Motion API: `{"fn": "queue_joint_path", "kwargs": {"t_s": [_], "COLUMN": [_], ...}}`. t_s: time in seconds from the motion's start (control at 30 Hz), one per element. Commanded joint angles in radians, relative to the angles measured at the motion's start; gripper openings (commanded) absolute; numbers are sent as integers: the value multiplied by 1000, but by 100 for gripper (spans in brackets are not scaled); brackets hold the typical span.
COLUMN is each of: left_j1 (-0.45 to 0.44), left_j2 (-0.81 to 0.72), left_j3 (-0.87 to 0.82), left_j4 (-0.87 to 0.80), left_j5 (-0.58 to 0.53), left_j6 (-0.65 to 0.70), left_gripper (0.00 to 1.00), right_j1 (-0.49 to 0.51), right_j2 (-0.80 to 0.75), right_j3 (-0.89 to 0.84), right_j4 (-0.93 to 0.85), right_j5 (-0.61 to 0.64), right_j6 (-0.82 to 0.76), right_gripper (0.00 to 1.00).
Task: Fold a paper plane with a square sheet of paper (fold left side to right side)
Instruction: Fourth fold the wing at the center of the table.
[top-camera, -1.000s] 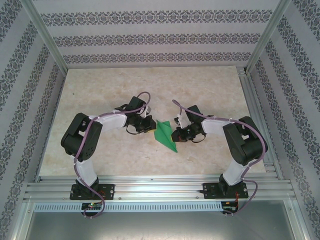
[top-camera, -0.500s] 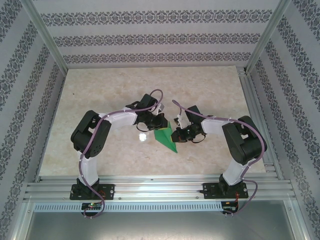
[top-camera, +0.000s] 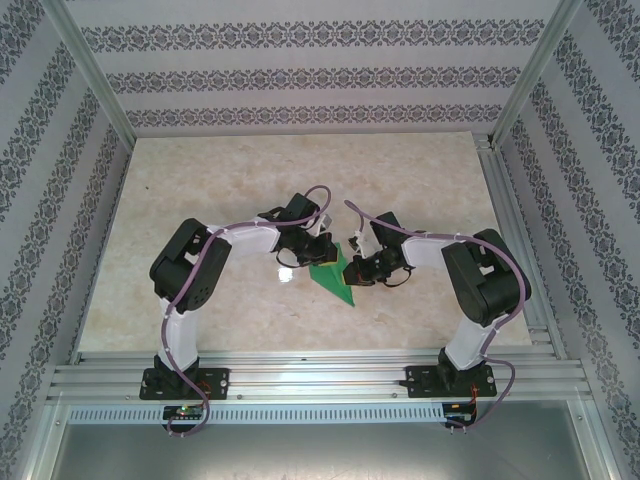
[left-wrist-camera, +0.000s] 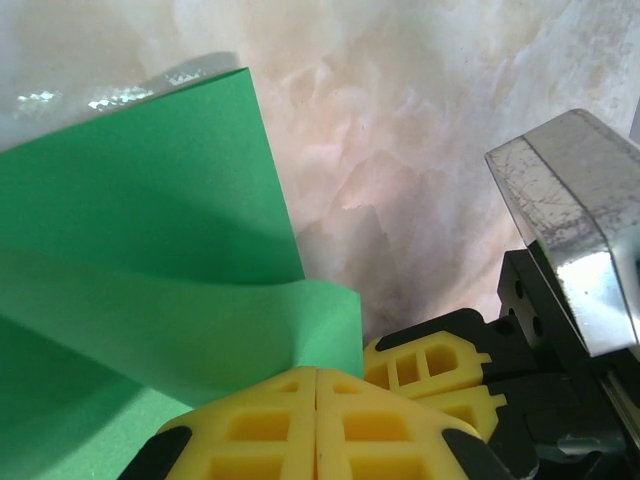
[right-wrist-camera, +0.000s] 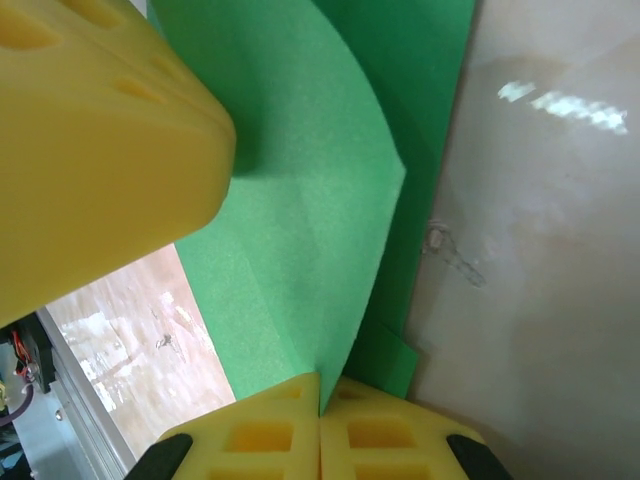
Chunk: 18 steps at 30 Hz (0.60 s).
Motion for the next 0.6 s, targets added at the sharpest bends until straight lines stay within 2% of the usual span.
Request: {"fn": "queue_joint_path", "kwargs": {"t_s": [0.0, 0.37, 0.57], "left_j1": [-13, -13, -13], "left_j2": [26, 57, 86], "left_j3": [2, -3, -7], "left_j4": [6, -8, -27], "left_j5": [10, -25, -63], "left_j6": [20, 25, 20], "left_gripper": [8, 8, 8], "right_j1": [-10, -12, -12], "right_j2": [18, 28, 25], "right_j3": [7, 14, 15], "right_j4": [8, 5, 0], "right_j5": [-6, -5, 4], "right_j6": [-3, -3, -1], "right_gripper": [7, 7, 13]}}
